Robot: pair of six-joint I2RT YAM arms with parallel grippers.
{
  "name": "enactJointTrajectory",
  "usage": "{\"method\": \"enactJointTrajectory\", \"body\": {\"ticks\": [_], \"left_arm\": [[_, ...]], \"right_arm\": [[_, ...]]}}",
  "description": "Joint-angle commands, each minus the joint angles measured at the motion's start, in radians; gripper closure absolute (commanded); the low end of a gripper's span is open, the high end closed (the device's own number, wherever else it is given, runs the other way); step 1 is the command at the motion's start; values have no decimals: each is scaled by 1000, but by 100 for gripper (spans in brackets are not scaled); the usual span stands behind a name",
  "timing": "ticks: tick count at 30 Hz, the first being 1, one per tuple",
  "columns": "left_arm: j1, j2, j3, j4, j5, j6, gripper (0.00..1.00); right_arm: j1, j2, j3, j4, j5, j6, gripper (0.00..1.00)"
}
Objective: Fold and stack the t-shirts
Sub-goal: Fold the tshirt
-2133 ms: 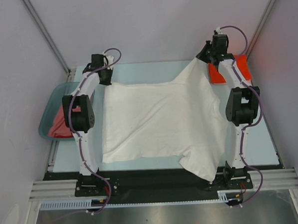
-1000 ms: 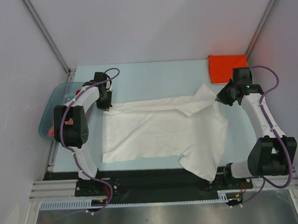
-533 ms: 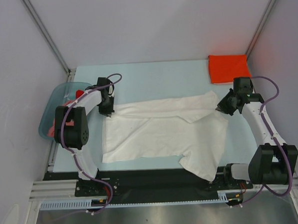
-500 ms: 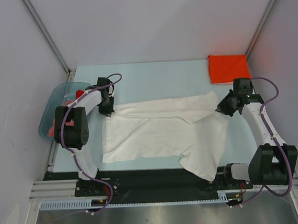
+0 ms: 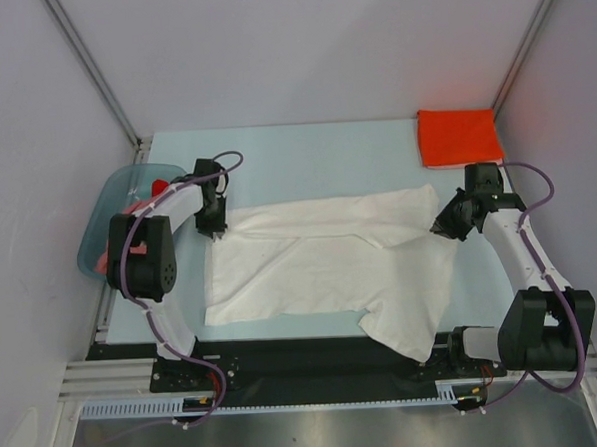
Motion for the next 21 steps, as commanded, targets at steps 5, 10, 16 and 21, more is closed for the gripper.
{"method": "enactJointTrajectory", "body": {"ticks": [5, 10, 16, 21], "left_arm": [[-3, -241, -24, -12, 23, -101, 47], [-4, -368, -24, 43, 133, -143, 47], [-7, -268, 8, 103, 278, -117, 61], [0, -237, -17, 140, 317, -135, 66]], "right_arm": [[-13, -80, 49, -120, 47, -163, 44], [-59, 2, 99, 46, 41, -186, 34], [-77, 269, 194, 175, -54, -160, 41], [-76, 348, 282, 149, -138, -169, 56]]}}
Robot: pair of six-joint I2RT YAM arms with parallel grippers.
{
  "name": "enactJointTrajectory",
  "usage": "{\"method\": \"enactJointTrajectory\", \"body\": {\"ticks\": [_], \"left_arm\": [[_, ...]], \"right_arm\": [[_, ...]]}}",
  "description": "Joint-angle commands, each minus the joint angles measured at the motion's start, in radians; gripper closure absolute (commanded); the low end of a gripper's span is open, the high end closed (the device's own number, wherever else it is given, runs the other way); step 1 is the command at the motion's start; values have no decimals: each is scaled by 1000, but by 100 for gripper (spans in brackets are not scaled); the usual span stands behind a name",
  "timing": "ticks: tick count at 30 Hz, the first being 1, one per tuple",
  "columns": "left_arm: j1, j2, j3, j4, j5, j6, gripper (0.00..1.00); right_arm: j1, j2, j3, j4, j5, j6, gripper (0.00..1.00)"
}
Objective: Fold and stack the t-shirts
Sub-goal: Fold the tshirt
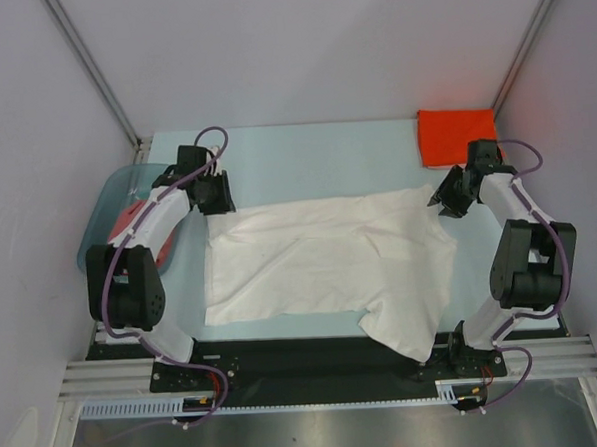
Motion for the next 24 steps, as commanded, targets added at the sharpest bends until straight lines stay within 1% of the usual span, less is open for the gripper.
{"method": "enactJointTrajectory", "body": {"ticks": [1, 4, 5, 7, 8, 10, 11, 13, 14, 15, 16, 17, 18, 21, 22, 23, 24], "left_arm": [[2, 8, -1, 52, 73, -16, 66], [8, 67, 17, 41, 67, -13, 68], [19, 81, 23, 37, 78, -14, 69], [35, 83, 25, 43, 126, -19, 66], [45, 83, 32, 14, 148, -28, 63], [65, 69, 46, -12, 177, -59, 60], [89, 52, 33, 3, 214, -112, 56], [111, -9, -51, 39, 223, -180, 53], [129, -27, -88, 79, 219, -238, 46], [131, -41, -149, 98, 231, -263, 45], [167, -73, -177, 119, 249, -284, 44], [202, -84, -203, 160, 265, -321, 40], [218, -101, -242, 176, 286, -333, 39], [262, -136, -292, 213, 306, -364, 39], [269, -141, -302, 222, 311, -370, 41], [275, -141, -315, 240, 314, -376, 46], [276, -140, -314, 239, 314, -375, 48]], "right_arm": [[1, -1, 77, 28, -100, -12, 57], [14, 21, 85, 22, -204, 4, 57], [27, 22, 79, 10, -220, 8, 53], [41, 9, 22, 7, -243, 20, 49], [47, 4, -2, 9, -254, 28, 46], [57, -13, -85, 25, -289, 36, 43], [57, -30, -106, 51, -291, 33, 41], [57, -33, -140, 58, -280, 21, 39], [57, -30, -150, 52, -275, 13, 39], [57, -19, -151, 33, -275, -10, 39], [55, -18, -151, 22, -271, -22, 38], [55, -19, -153, 0, -263, -38, 38], [54, -30, -154, -13, -242, -65, 38], [40, -71, -185, -31, -217, -91, 35], [32, -82, -196, -30, -218, -90, 34], [20, -91, -206, -31, -223, -88, 34], [15, -106, -226, -30, -235, -90, 33]]}}
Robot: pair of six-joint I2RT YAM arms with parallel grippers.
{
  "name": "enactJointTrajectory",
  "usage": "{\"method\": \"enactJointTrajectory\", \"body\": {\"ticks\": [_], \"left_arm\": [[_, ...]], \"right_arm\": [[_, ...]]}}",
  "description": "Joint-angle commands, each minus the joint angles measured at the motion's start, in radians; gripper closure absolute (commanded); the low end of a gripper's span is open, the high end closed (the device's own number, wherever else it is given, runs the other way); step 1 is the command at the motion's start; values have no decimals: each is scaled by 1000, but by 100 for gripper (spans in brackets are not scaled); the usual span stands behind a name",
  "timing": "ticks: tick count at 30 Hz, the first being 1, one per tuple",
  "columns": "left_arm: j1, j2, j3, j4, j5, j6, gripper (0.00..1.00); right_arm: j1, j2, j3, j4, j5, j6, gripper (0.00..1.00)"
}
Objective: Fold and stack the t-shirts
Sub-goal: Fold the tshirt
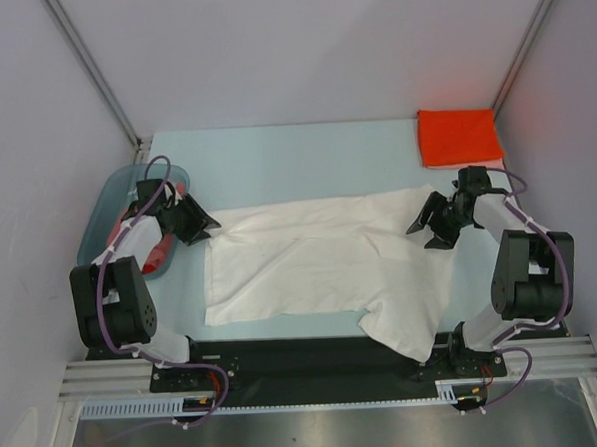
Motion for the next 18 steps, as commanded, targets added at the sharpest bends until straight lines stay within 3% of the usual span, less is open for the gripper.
{"method": "enactJointTrajectory", "body": {"ticks": [1, 3, 6, 7, 13, 15, 16, 18], "left_arm": [[7, -38, -13, 85, 49, -48, 52], [7, -22, -6, 84, 32, -36, 53], [6, 8, 4, 68, 4, -31, 46], [-2, 13, 4, 70, -14, -26, 37], [-51, 39, 14, 53, -69, 72, 39], [-59, 47, 21, 61, -85, 92, 47], [-63, 47, 21, 78, -83, 116, 60], [-67, 50, 42, 96, -79, 135, 72]], "right_arm": [[-25, -73, -39, -20, -1, -34, 33], [-28, -86, -60, -17, -2, -34, 32], [-33, -104, -74, -14, -5, -37, 32], [-37, -110, -80, -15, -5, -43, 32], [-65, -119, -100, -20, 0, -60, 31], [-72, -130, -106, -11, -14, -58, 32], [-72, -132, -106, -8, -20, -60, 32], [-76, -135, -103, -3, -28, -61, 32]]}}
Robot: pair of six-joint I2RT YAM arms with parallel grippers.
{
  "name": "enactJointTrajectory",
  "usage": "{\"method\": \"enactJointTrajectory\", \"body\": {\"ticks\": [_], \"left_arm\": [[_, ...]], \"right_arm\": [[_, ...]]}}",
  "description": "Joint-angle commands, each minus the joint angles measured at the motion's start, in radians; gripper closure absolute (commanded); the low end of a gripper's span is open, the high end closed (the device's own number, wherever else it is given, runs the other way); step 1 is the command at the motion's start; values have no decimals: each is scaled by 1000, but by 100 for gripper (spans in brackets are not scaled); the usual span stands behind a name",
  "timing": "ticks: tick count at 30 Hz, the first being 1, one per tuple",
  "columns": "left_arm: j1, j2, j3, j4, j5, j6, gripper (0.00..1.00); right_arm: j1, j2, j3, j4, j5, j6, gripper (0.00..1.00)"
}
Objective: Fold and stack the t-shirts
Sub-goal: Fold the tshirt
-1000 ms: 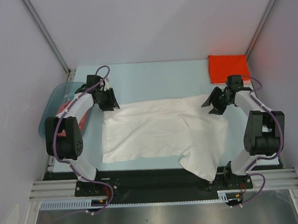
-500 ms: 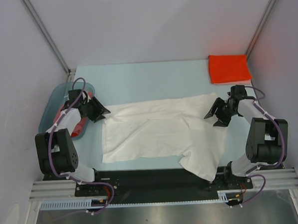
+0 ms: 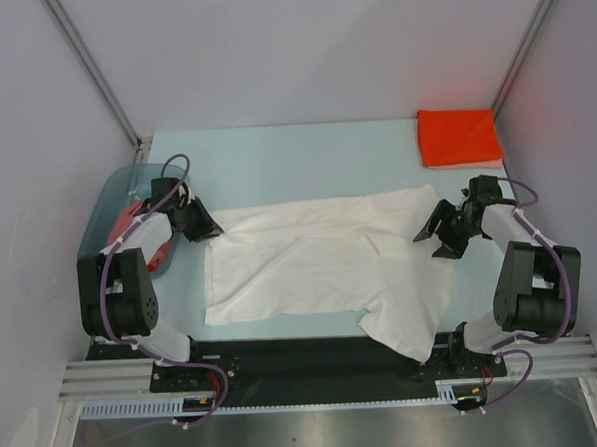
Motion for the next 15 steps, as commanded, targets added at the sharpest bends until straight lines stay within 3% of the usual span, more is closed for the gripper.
{"method": "enactJointTrajectory", "body": {"ticks": [1, 3, 5, 7, 15], "left_arm": [[-16, 10, 64, 42, -16, 90, 80], [-21, 18, 102, 22, -16, 103, 82], [-38, 20, 118, -13, -39, 104, 69], [-44, 12, 121, -41, -78, 97, 49], [-110, 52, 189, -194, -171, 248, 46]], "right_arm": [[-9, -33, 4, 11, -26, -23, 32], [-10, -24, 10, 11, -32, -26, 32], [-12, -18, 12, 3, -39, -31, 32], [-13, -22, 13, 0, -36, -36, 32], [-29, 5, 15, -26, 7, -72, 30]]}}
